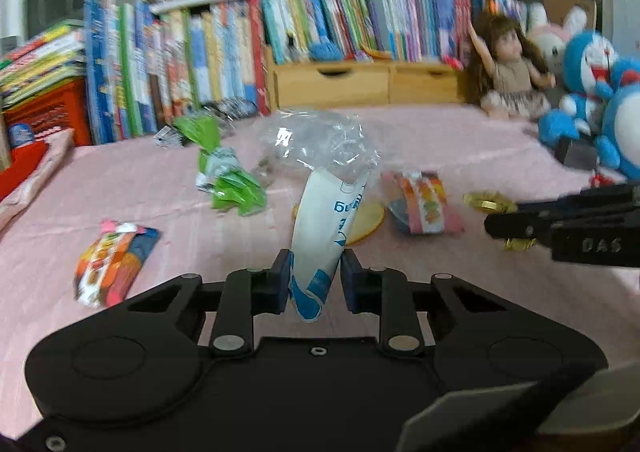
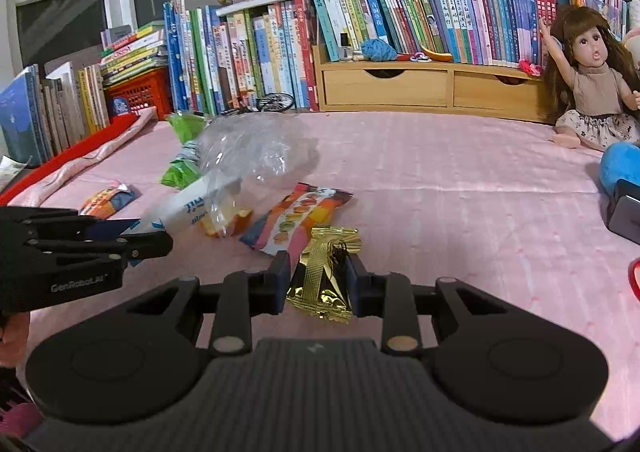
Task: Collect trash
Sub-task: 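Carry both held items to the trash bin, lower them in and open both tools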
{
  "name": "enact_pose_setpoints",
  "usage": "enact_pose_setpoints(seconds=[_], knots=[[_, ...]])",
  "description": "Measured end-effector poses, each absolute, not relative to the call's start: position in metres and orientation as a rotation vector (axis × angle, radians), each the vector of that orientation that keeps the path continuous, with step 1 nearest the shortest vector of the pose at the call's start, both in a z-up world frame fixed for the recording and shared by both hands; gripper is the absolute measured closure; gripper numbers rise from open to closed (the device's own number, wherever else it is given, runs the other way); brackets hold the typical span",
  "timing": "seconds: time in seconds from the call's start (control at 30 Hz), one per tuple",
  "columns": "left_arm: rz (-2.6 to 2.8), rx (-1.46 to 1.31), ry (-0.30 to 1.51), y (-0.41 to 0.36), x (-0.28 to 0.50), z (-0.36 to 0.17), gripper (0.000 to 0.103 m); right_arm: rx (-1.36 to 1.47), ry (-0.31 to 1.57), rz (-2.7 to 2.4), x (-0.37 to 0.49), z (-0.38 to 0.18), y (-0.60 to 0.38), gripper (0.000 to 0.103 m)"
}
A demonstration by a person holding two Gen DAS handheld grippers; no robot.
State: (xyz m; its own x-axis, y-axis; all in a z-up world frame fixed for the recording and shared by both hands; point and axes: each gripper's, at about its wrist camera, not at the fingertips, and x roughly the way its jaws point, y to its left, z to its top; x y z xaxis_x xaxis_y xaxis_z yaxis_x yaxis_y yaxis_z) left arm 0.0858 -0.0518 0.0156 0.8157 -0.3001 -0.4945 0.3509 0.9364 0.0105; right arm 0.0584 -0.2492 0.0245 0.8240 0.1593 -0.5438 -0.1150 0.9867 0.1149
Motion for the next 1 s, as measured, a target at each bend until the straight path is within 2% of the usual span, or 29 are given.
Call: enact_pose_setpoints(seconds=[0.47,0.83,1.0], knots=[[-0.238,-0.071,0.389,-0.021,-0.024,0.036,0.079,0.122,0.565,0.256,0.002,0.035,-0.231,0.069],[-0.273,-0.055,0.447,-0.006,-0.108,0.034,0.079,0.100,0.568,0.348,-0.070,0.035,-0.215,0.069],[-0.295,-0.051,0.541,-0.002,-0.136,0.023,0.079,0.086,0.602,0.381,-0.101,0.025,-0.208,0.069]])
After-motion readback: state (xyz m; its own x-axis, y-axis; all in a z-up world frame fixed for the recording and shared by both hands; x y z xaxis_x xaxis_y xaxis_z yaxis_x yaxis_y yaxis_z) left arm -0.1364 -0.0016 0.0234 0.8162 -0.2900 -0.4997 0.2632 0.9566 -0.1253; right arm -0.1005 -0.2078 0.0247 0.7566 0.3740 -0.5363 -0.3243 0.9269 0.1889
